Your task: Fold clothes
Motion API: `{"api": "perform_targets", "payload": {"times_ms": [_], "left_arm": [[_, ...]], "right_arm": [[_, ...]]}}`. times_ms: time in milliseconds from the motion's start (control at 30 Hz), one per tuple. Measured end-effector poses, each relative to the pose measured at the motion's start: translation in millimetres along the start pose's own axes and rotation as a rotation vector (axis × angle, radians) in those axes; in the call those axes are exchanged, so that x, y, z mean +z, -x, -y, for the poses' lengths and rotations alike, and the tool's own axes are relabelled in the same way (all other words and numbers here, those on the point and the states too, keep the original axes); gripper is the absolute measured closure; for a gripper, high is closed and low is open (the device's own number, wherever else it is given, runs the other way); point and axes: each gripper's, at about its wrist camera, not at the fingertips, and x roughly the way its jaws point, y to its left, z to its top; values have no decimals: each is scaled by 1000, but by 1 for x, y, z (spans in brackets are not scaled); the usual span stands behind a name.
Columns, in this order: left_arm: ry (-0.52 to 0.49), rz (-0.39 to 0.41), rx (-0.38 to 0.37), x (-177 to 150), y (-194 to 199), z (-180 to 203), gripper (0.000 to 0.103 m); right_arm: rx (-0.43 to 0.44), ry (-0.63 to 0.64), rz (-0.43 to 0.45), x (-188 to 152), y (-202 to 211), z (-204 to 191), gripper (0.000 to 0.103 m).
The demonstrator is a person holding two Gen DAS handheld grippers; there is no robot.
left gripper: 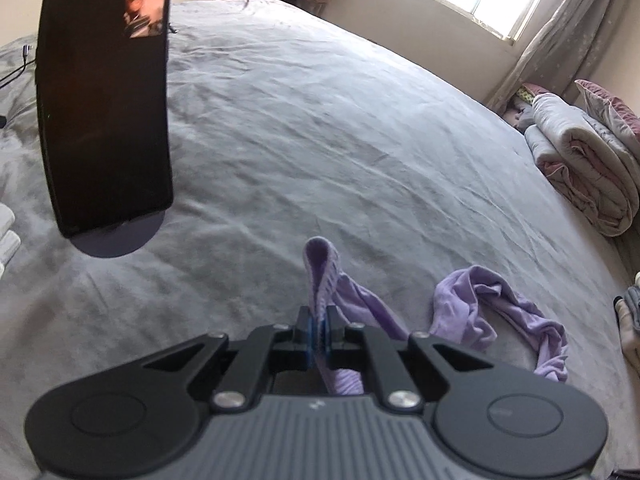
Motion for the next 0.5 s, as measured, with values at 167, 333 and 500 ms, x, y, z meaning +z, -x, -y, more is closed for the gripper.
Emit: {"api": "perform_targets", "payload": {"times_ms": [167,333,500], "left_arm": [[19,6,7,-1,-3,1,98],[-47,24,50,-4,-8,11,97],[-47,36,39,-5,-8,8,97]], "right_arm": [[-104,106,-21,-8,-5,-13,68],[-214,113,0,-5,1,-17,86],[-373,108,47,24,9,-16,87]]}}
